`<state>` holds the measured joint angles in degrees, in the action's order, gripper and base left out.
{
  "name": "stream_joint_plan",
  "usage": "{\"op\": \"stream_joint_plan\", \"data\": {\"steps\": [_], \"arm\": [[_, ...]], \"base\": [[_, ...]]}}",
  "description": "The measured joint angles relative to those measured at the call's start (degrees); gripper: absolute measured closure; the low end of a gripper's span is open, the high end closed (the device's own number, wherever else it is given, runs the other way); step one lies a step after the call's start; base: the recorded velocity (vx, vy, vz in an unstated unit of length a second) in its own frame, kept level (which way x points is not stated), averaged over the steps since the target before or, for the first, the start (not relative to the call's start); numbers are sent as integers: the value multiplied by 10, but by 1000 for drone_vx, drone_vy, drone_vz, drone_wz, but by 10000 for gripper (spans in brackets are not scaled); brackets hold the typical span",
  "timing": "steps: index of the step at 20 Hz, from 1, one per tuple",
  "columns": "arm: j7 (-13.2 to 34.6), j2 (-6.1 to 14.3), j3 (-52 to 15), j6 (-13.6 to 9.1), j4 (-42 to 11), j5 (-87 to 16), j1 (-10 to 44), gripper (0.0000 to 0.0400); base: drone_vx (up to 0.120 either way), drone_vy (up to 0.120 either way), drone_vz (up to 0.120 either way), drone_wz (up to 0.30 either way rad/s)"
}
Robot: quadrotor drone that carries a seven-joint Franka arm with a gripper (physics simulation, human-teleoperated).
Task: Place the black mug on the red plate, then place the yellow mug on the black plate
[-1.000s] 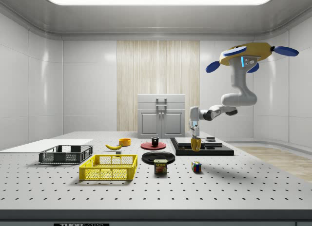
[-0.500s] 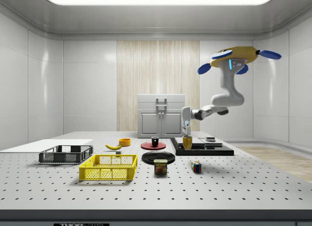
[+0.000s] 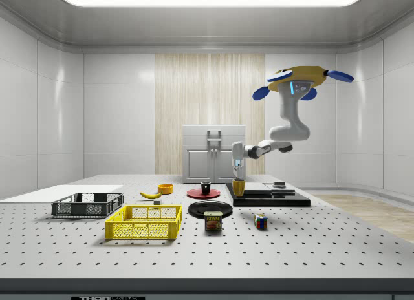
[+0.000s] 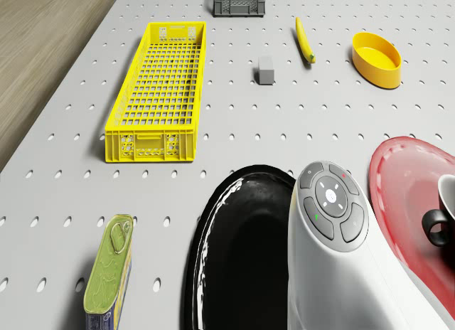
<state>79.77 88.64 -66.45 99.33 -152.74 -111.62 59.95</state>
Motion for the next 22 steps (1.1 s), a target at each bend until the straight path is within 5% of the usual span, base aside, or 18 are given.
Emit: {"op": "stream_joint_plan", "data": {"steps": [9,18,22], "arm": [[0,1,0,1,0,1,1,290],[1,2,0,2,0,1,1,290],[1,3,0,3,0,1,1,290]], "base": [[120,0,0,0],[120,0,-116,0],[120,0,-20,0]]}}
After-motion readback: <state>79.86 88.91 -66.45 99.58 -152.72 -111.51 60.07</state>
